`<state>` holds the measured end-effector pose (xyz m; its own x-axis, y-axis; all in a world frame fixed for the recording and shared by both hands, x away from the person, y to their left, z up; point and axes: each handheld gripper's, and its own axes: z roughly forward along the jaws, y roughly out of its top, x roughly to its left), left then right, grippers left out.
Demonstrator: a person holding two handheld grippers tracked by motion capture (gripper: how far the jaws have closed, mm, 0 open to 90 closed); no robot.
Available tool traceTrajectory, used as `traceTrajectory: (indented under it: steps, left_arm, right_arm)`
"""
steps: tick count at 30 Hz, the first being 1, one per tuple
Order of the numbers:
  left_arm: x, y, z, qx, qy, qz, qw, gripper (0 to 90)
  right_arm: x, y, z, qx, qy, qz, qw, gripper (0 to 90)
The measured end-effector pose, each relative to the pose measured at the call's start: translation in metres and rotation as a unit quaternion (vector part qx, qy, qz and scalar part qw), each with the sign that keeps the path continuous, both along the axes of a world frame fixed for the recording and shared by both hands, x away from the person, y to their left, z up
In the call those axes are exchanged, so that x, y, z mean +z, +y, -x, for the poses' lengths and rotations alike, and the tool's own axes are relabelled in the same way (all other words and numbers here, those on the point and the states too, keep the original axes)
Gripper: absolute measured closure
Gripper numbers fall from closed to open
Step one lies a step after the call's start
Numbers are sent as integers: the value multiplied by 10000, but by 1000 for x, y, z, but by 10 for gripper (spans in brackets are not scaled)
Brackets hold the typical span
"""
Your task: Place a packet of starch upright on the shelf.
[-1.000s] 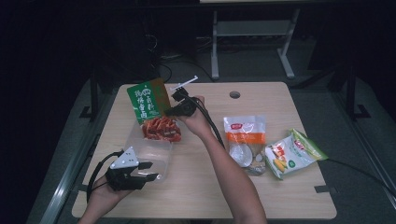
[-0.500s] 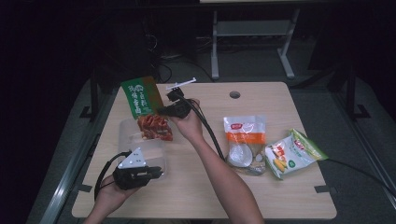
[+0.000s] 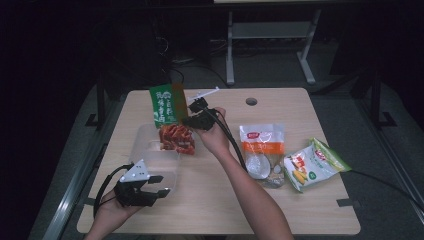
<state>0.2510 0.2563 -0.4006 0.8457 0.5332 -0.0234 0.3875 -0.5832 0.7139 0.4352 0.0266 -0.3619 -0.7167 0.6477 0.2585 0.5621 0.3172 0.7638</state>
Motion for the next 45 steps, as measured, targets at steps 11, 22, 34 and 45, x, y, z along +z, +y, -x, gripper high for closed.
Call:
traceTrajectory:
  steps: [11, 22, 34, 45]
  left_arm:
    - [-7, 2, -3, -100, 95, 28, 9999, 628]
    - [-9, 2, -6, -103, 13, 83, 9999, 683]
    - [-10, 1, -5, -57, -3, 81, 10000, 689]
    - [-4, 2, -3, -75, 7, 340, 9994, 626]
  right_arm:
    - [16, 10, 18, 448, -403, -401, 9974, 900]
    - [-21, 39, 8, 400, -590, -694, 9950, 900]
    - [-37, 24, 12, 393, -490, -678, 9957, 899]
    - [-18, -2, 11, 536, -375, -646, 9958, 549]
